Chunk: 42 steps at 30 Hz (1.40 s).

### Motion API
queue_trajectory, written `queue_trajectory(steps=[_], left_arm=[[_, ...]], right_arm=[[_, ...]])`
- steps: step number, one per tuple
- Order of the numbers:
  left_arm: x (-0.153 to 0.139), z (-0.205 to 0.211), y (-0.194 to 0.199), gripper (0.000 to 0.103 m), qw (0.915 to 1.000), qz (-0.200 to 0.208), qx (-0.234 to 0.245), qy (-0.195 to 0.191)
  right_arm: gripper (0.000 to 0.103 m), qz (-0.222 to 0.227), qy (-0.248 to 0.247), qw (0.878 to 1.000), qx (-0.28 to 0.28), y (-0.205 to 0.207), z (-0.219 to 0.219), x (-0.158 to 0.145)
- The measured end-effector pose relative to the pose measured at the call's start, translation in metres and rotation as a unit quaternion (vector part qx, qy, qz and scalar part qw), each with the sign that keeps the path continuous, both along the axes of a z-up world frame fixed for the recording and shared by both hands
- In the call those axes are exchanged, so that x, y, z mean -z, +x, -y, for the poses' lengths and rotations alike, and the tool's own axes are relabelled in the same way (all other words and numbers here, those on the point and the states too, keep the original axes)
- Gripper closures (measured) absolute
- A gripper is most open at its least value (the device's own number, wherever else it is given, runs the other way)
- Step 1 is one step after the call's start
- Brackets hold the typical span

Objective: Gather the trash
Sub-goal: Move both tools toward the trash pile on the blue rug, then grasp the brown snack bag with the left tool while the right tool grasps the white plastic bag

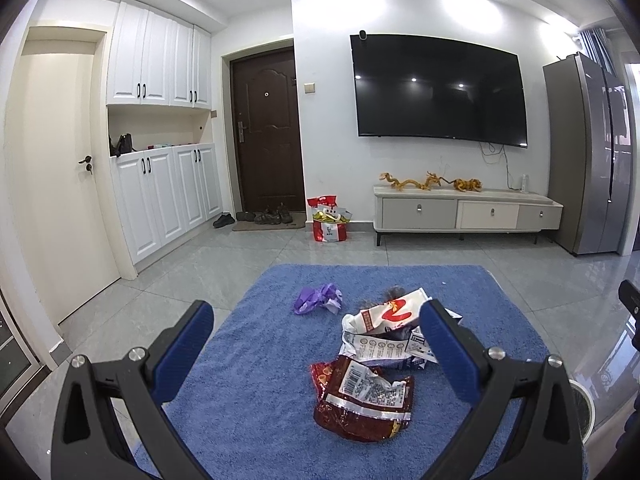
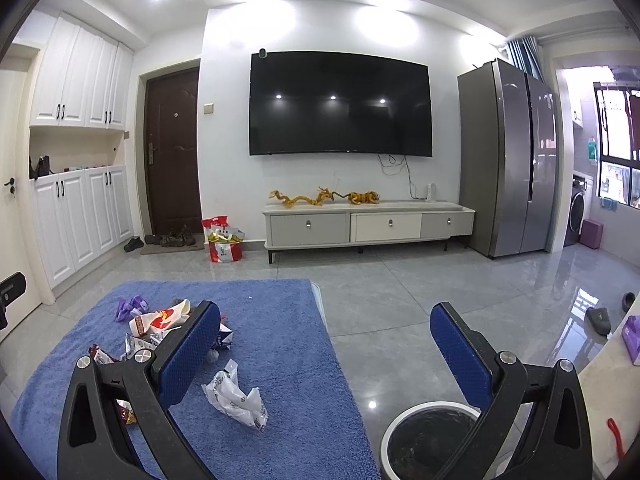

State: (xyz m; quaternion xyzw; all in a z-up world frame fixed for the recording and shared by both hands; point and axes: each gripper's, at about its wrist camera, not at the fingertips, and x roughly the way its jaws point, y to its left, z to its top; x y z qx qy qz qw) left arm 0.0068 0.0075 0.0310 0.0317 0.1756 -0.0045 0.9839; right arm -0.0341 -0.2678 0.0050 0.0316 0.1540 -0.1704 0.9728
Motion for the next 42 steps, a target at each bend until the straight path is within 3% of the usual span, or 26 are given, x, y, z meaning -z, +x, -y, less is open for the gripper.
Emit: queue_trajectory(steps=[14,32,38,42], left_arm=[[0.007,-0.001,0.006,0.0,0.9998,-0.02,0.005,-0.004],[0.015,-0.003,0.01,0.0,0.9999,-0.015,-0.005,-0.001],[0.019,-0.022,0.02,0.0,0.9994,-0.031,-0.015,-0.009],[0.019,-0.055,0.033,0.0,0.9973,-0.051,-0.039,-0.037]], right_arm=[[0.0,-0.006,0.0,1.0,0.0,0.001,-0.001,0.002],[0.0,-0.019,0.002,1.0,-0.005,0.009,0.001,0.009],[0.0,-0.024,0.001,1.0,-0.006,0.012,0.003,0.01],[0.0,-0.03,0.004,1.0,-0.007,0.015,0.007,0.013]])
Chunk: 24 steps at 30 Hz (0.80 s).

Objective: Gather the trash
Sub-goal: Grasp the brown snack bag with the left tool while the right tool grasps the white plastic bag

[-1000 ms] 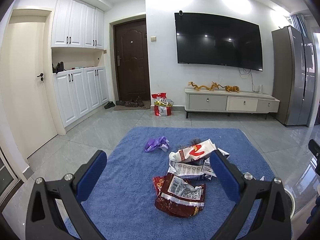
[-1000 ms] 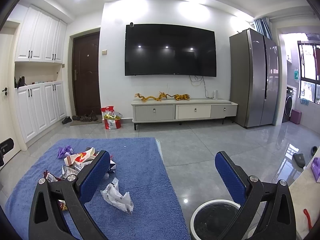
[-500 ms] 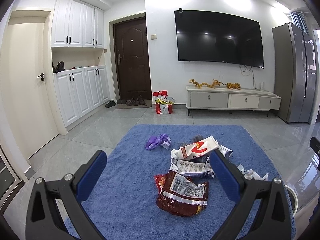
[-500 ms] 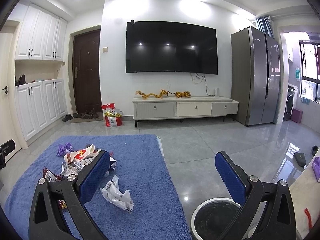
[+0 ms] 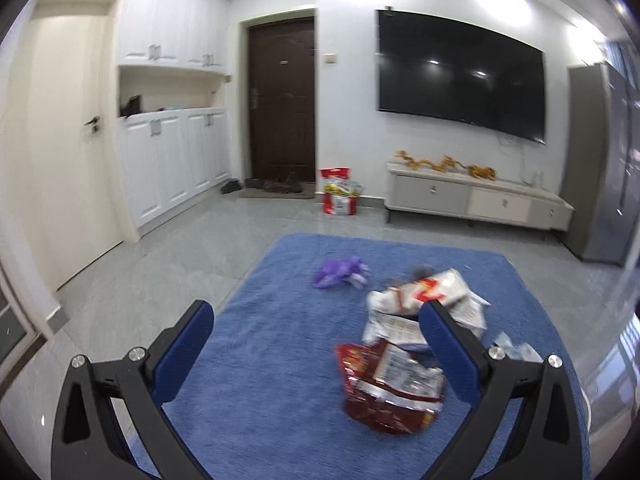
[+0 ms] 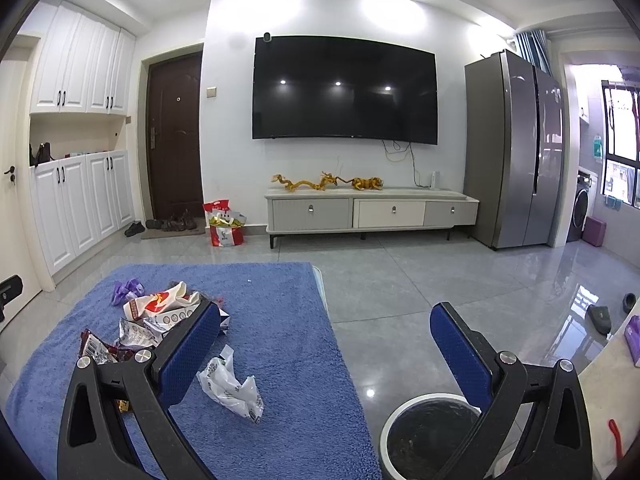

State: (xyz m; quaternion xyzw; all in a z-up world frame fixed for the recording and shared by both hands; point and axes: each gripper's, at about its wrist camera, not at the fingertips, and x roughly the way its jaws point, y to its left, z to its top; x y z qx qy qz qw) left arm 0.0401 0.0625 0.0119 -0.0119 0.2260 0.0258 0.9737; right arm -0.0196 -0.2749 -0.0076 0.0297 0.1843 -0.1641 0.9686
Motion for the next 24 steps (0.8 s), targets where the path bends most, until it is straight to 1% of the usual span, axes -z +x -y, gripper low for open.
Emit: queue_trajectory(steps=[4,7,8,11,12,14,18,21,24], left_arm=[[-0.006,-0.034,0.006,0.0,0.9992,0.005,-0.029,-0.027],[-0.003,-0.052,0.011,0.0,0.998,-0.007,-0.02,-0.059],[0.0,-0.055,0.013,0.0,0.9975,-0.015,-0.011,-0.067],[0.016,-0.052,0.02,0.0,0.9943,-0.049,0.034,-0.088],[0.025,-0.047,0.023,0.0,0.9923,-0.063,0.054,-0.092],[0.036,-0.037,0.027,0.0,0.9894,-0.081,0.077,-0.093],[0.063,-0.014,0.037,0.0,0.9786,-0.119,0.137,-0.097],[0.074,0.002,0.042,0.001,0.9728,-0.132,0.165,-0.096],[0.082,0.013,0.05,0.001,0.9692,-0.136,0.184,-0.091]], right_arm=[[0.0,-0.009,0.011,1.0,-0.01,0.005,0.002,0.006],[0.0,-0.016,0.018,0.999,-0.021,0.01,0.002,0.011],[0.0,-0.021,0.021,0.999,-0.027,0.013,0.001,0.013],[0.0,-0.031,0.027,0.998,-0.044,0.019,-0.003,0.019],[0.0,-0.036,0.029,0.998,-0.05,0.022,-0.005,0.021],[0.0,-0.045,0.032,0.997,-0.061,0.028,-0.008,0.026],[0.0,-0.07,0.038,0.993,-0.082,0.039,-0.013,0.038],[0.0,-0.092,0.049,0.99,-0.099,0.049,-0.015,0.049],[0.0,-0.114,0.063,0.985,-0.116,0.059,-0.015,0.062]])
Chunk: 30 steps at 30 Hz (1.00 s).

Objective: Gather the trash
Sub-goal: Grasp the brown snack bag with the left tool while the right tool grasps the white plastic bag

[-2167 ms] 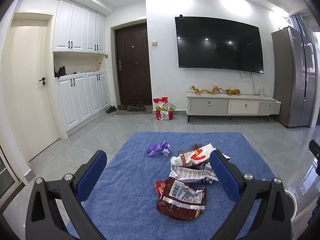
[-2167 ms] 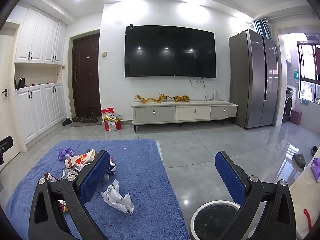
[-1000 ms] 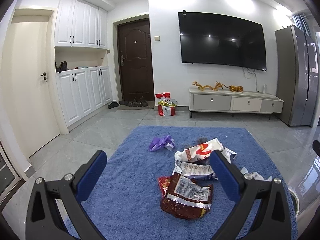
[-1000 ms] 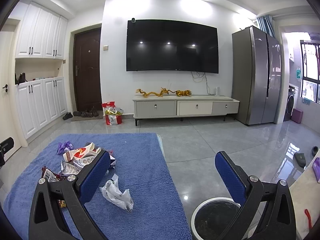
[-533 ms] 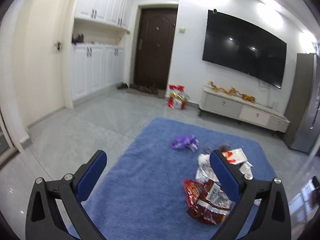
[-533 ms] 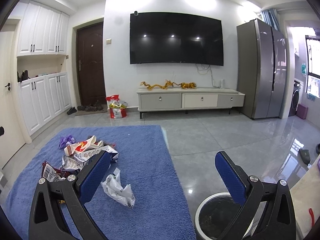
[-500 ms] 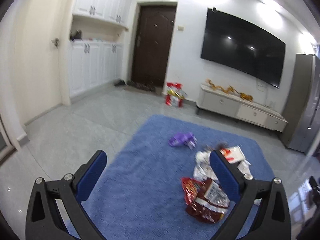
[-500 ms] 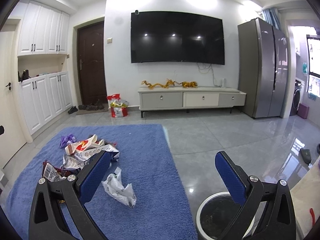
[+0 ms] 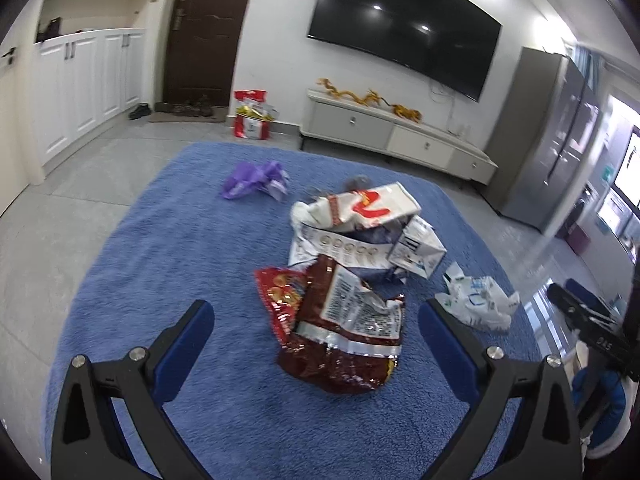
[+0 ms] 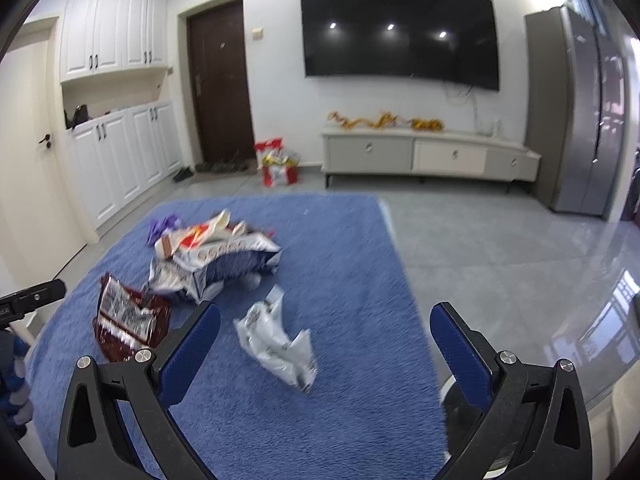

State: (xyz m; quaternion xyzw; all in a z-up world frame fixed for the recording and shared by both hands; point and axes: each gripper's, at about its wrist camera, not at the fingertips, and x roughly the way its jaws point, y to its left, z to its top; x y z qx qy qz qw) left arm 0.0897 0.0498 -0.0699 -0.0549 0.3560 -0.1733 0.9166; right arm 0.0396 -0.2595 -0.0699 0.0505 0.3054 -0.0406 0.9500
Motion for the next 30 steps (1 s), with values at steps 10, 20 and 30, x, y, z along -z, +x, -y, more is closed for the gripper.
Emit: queue_trajectory(steps=[10,20,30], left_arm=[[0.032,0.014,0.031,0.02,0.999,-0.03,0.032,0.0],[0.053,0.015,0.039,0.06,0.9959,-0.066,0.056,-0.023],[0.045,0.01,0.015,0.077,0.9949,-0.064,0.064,-0.045]], right_arm=[[0.005,-0.057,0.019,0.996,-0.069,0.039,-0.014,0.044],[0.029,-0.093,0.037,0.989,-0.107,0.062,-0.019,0.067],[0.069,-0.098,0.053,0.987,-0.114,0.049,-0.018,0.071]])
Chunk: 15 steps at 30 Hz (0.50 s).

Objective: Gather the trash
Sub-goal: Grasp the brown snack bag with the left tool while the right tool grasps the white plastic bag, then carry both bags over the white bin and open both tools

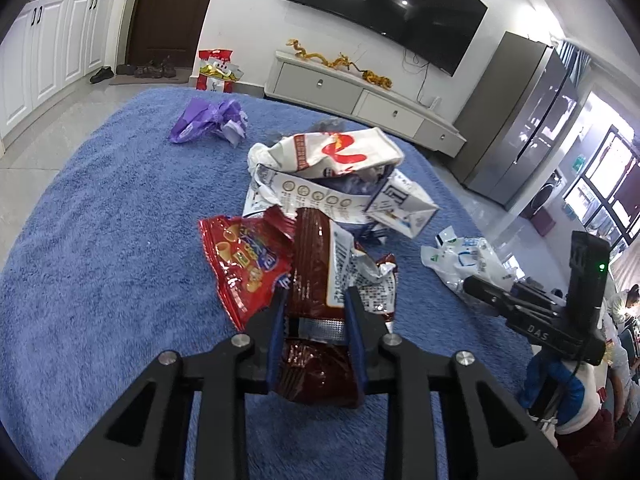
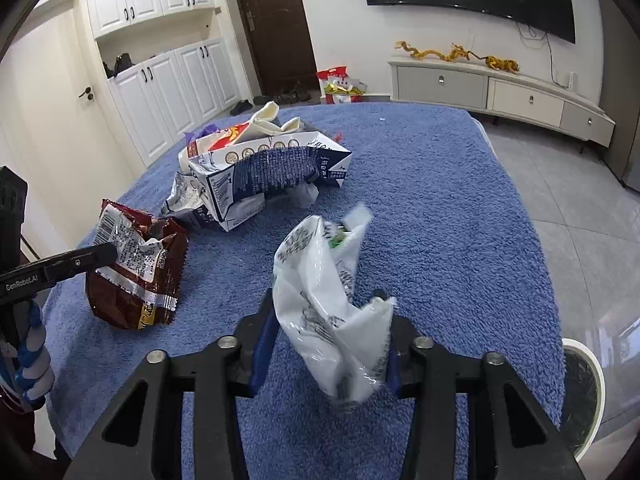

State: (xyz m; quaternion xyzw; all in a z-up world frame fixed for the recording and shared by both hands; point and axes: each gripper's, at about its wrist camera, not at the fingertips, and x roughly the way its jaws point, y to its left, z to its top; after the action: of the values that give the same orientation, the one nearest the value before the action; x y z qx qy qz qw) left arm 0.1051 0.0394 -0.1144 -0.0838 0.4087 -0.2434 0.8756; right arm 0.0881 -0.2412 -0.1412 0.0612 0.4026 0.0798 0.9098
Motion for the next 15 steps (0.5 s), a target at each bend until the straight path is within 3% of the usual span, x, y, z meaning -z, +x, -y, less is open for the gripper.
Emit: queue_trajectory(steps=[5,15], left_arm=[[-0.011,0.001,-0.019,0.079,0.9999,0.011,0.003,0.007],[-0.032,-0.003,-0.051,0.079,0.9994,0.022,-0.016,0.023]], right_arm=[[0.081,0.007,0.005,1.0,-0.007,-0.015,-0.002,-0.006],[0.084,0.041,0.014,0.999,-0.027,-0.051,-0.008,-0.03]])
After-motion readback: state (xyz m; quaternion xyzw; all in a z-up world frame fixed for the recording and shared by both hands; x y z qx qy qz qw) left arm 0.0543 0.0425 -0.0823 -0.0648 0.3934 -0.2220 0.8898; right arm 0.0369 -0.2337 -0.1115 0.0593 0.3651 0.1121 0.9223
